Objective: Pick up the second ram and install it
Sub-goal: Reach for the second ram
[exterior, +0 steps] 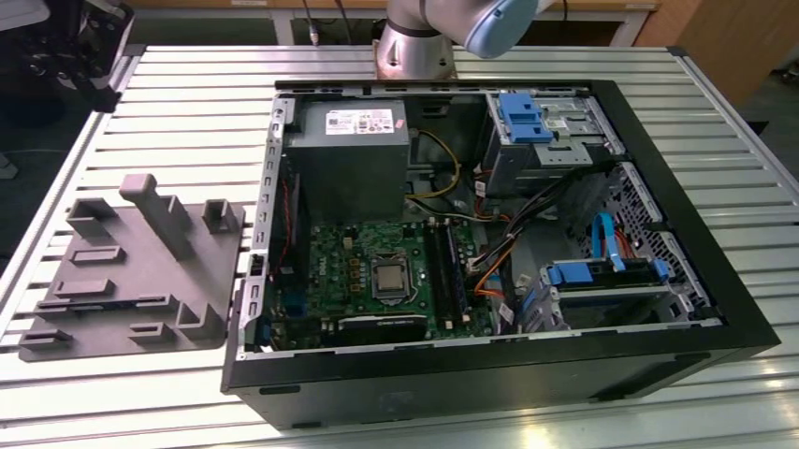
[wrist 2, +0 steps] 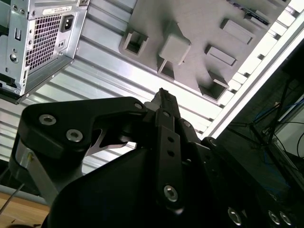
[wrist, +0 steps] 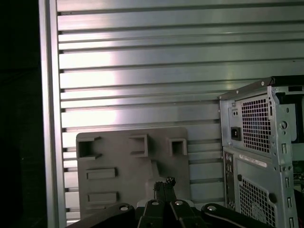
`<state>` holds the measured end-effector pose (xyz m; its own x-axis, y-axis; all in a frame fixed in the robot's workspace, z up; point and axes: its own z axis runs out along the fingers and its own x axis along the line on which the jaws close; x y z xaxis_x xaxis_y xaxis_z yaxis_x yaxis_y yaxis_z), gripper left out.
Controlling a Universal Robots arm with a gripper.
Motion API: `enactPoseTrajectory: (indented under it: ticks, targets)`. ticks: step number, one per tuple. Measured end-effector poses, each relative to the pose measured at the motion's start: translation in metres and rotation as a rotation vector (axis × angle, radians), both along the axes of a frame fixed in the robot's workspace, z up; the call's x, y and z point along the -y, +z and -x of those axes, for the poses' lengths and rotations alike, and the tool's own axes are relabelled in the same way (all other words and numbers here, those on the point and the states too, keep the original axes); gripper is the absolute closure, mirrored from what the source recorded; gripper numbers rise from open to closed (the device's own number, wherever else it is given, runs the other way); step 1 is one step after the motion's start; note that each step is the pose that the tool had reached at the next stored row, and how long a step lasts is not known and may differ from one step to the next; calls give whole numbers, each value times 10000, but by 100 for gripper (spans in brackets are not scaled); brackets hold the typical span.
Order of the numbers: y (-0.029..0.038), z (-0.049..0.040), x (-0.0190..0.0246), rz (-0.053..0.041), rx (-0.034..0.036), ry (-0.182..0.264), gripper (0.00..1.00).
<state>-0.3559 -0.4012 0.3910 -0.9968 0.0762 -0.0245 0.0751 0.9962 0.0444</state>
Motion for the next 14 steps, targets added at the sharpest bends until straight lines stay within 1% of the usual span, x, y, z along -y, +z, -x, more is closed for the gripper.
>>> enactPoseTrajectory:
  ticks: [14]
  targets:
    - [-3, 71, 0, 0, 0, 1, 89]
